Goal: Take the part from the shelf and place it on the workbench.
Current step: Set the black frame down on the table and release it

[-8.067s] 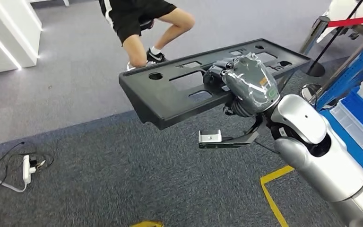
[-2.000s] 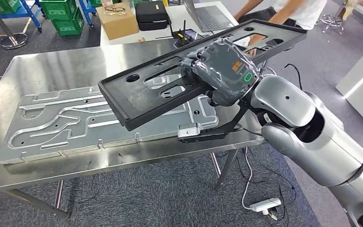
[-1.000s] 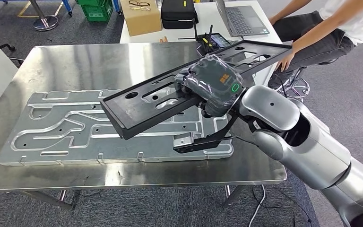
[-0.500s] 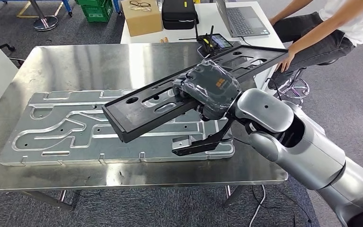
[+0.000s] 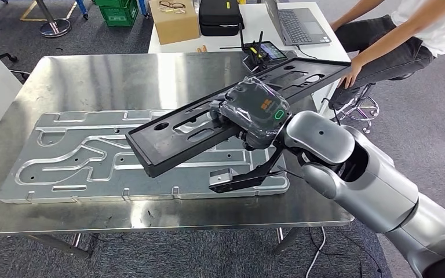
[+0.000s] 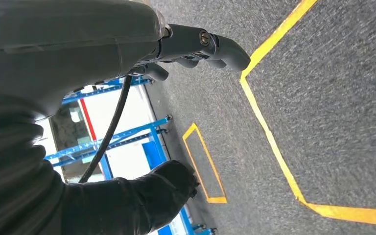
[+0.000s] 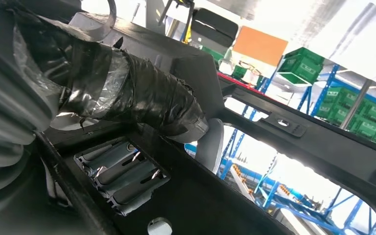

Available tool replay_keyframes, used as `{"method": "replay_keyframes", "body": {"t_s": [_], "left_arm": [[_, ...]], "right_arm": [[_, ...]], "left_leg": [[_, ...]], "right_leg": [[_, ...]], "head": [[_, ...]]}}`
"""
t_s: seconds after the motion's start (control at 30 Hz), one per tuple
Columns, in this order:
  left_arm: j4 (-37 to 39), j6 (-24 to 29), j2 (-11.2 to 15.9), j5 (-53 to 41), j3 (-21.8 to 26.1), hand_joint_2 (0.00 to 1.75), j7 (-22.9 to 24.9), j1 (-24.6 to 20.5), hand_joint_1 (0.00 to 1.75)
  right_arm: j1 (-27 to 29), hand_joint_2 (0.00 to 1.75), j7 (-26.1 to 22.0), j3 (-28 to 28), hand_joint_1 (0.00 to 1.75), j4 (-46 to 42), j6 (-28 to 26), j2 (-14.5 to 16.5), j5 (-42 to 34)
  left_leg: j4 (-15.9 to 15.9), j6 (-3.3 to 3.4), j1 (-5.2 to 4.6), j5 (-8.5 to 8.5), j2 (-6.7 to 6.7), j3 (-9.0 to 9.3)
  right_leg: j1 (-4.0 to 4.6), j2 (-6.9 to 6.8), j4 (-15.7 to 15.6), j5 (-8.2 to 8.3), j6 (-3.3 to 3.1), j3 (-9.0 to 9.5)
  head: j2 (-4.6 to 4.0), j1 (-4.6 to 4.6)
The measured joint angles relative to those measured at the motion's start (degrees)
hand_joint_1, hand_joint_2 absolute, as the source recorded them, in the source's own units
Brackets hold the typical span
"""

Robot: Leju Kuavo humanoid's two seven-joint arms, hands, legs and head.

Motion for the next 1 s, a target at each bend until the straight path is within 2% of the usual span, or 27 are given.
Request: {"method": "replay_keyframes", "body": {"t_s": [0.13,0.2,0.27,0.33,0.37,0.4,0.43,0.47,0.53,0.57,0.6,0.63,0.7,0.77,0.8,0.83,0.9,0.93,0.97,1.0], "left_arm": [[-0.01,-1.64,-0.03,-0.96,-0.03,1.75,-0.02,-0.1,0.0],[-0.01,-3.09,-0.04,-1.8,-0.19,1.75,-0.74,-0.19,0.0],[-0.04,-4.64,0.01,-2.71,-0.57,1.75,-1.91,-0.21,0.0],[-0.06,-6.3,0.25,-3.72,-1.29,1.75,-3.59,-0.05,0.0],[-0.06,-7.34,0.52,-4.37,-1.83,1.75,-4.86,0.08,0.0],[-0.06,-8.41,0.88,-5.03,-2.51,1.75,-6.31,0.21,0.0],[-0.06,-9.54,1.32,-5.73,-3.3,1.75,-7.93,0.35,0.0],[-0.06,-10.61,1.92,-6.36,-4.16,1.75,-9.53,0.5,0.0],[-0.06,-12.12,3.09,-7.18,-5.78,1.75,-11.82,0.74,0.0],[-0.05,-12.5,3.62,-7.41,-6.41,1.75,-12.38,0.78,0.0],[-0.05,-12.76,4.05,-7.54,-6.93,1.75,-12.7,0.79,0.0],[-0.04,-12.93,4.39,-7.67,-7.35,1.75,-12.96,0.79,0.0],[0.0,-13.46,4.93,-8.04,-8.2,1.75,-13.83,0.7,0.0],[0.11,-14.19,5.55,-8.4,-8.93,1.75,-14.95,0.64,0.0],[0.18,-14.49,5.96,-8.45,-9.19,1.75,-15.39,0.6,0.0],[0.22,-14.64,6.37,-8.49,-9.37,1.75,-15.69,0.56,0.0],[0.28,-14.63,7.15,-8.51,-9.8,1.75,-16.12,0.49,0.0],[0.31,-14.54,7.43,-8.51,-10.02,1.75,-16.26,0.54,0.0],[0.35,-14.44,7.63,-8.51,-10.19,1.75,-16.39,0.63,0.0],[0.41,-14.35,7.75,-8.51,-10.28,1.75,-16.51,0.73,0.0]], "right_arm": [[-0.06,1.75,-0.43,0.51,1.75,3.24,-0.49,3.19,1.37],[-0.07,1.75,-0.61,0.91,1.75,5.22,-0.91,5.54,2.02],[-0.05,1.75,-0.67,1.23,1.75,6.62,-1.22,7.69,2.54],[0.01,1.75,-0.6,1.57,1.75,7.77,-1.52,9.7,3.04],[0.17,1.75,-0.57,1.88,1.75,8.37,-1.64,10.78,3.26],[0.44,1.75,-0.54,2.23,1.75,8.93,-1.7,11.63,3.39],[0.75,1.75,-0.53,2.62,1.75,9.44,-1.73,12.39,3.47],[1.0,1.75,-0.52,2.96,1.75,9.88,-1.74,13.03,3.53],[1.19,1.75,-0.52,3.39,1.75,10.47,-1.77,13.99,3.58],[1.18,1.75,-0.54,3.57,1.75,10.72,-1.83,14.35,3.61],[1.16,1.75,-0.56,3.73,1.75,10.93,-1.9,14.78,3.63],[1.19,1.75,-0.6,3.87,1.75,11.11,-1.96,15.09,3.64],[1.21,1.75,-0.74,4.02,1.75,11.39,-2.02,15.62,3.59],[1.17,1.75,-0.87,4.04,1.75,11.59,-2.03,16.01,3.52],[1.12,1.75,-0.93,4.04,1.75,11.65,-2.04,16.23,3.5],[1.1,1.75,-0.97,4.05,1.75,11.74,-2.04,16.39,3.48],[1.27,1.75,-1.08,4.12,1.75,11.96,-2.04,16.47,3.42],[1.42,1.75,-1.1,4.2,1.75,12.1,-2.03,16.48,3.37],[1.54,1.75,-1.12,4.33,1.75,12.23,-2.03,16.52,3.3],[1.6,1.75,-1.12,4.47,1.75,12.33,-2.03,16.58,3.24]], "left_leg": [[0.05,0.02,-0.02,-0.01,0.04,0.03],[-0.34,0.42,0.05,0.27,0.19,0.34],[-1.63,0.99,0.38,0.92,0.59,1.19],[-2.55,1.24,0.64,1.22,1.05,1.89],[-2.58,1.25,0.68,1.11,1.23,2.03],[-2.45,1.15,0.77,0.86,1.33,2.15],[-2.23,0.94,0.9,0.51,1.34,2.31],[-1.88,0.61,1.09,0.02,1.26,2.51],[-0.9,-0.27,1.51,-1.33,1.02,2.89],[-0.34,-0.79,1.65,-2.03,0.95,2.83],[0.1,-1.28,1.77,-2.59,0.9,2.61],[0.35,-1.75,1.92,-2.94,0.85,2.3],[0.22,-2.63,2.2,-3.2,0.64,2.16],[1.01,-3.25,2.38,-3.93,1.82,2.13],[3.02,-3.46,2.34,-4.84,2.82,1.24],[6.38,-3.59,2.3,-6.1,3.88,-0.58],[14.61,-3.82,2.21,-8.45,4.66,-5.88],[17.33,-3.92,2.21,-8.53,4.72,-8.12],[17.99,-4.01,2.23,-7.38,4.82,-9.43],[16.36,-4.1,2.28,-5.04,5.01,-9.6]], "right_leg": [[-0.05,0.04,-0.07,0.03,0.05,0.01],[-0.06,0.15,-0.44,0.17,0.44,0.14],[0.03,-0.68,0.45,-0.46,0.96,-0.31],[-0.36,-1.96,5.73,-2.91,1.43,-3.06],[-0.81,-2.27,9.83,-4.42,1.73,-5.32],[-1.28,-2.42,13.41,-5.31,2.08,-7.45],[-1.71,-2.5,15.32,-5.18,2.43,-8.8],[-2.11,-2.55,15.22,-3.99,2.76,-9.16],[-2.62,-2.3,9.11,0.21,3.16,-6.68],[-2.67,-1.83,6.06,1.52,3.19,-5.13],[-2.63,-1.47,3.84,1.86,3.04,-4.02],[-2.44,-1.14,2.96,1.45,2.79,-3.54],[-2.12,-1.28,2.61,0.56,2.02,-3.33],[-2.15,-1.72,2.09,0.2,1.26,-2.72],[-2.22,-2.04,1.69,0.02,0.92,-2.23],[-2.21,-2.4,1.44,-0.21,0.59,-1.76],[-2.08,-3.16,1.37,-0.85,0.19,-1.0],[-2.03,-3.51,1.45,-1.24,0.13,-0.63],[-2.04,-3.78,1.57,-1.65,0.16,-0.22],[-2.09,-4.01,1.75,-2.1,0.28,0.23]], "head": [[-0.01,0.0],[-0.01,-0.05],[-0.01,0.07],[-0.01,0.3],[-0.01,0.37],[-0.01,0.36],[-0.01,0.37],[-0.01,0.38],[-0.01,0.43],[-0.01,0.49],[-0.01,0.54],[-0.01,0.51],[0.0,0.57],[0.0,0.58],[0.0,0.51],[-0.01,0.45],[-0.01,0.41],[-0.01,0.42],[-0.01,0.41],[-0.01,0.41]]}}
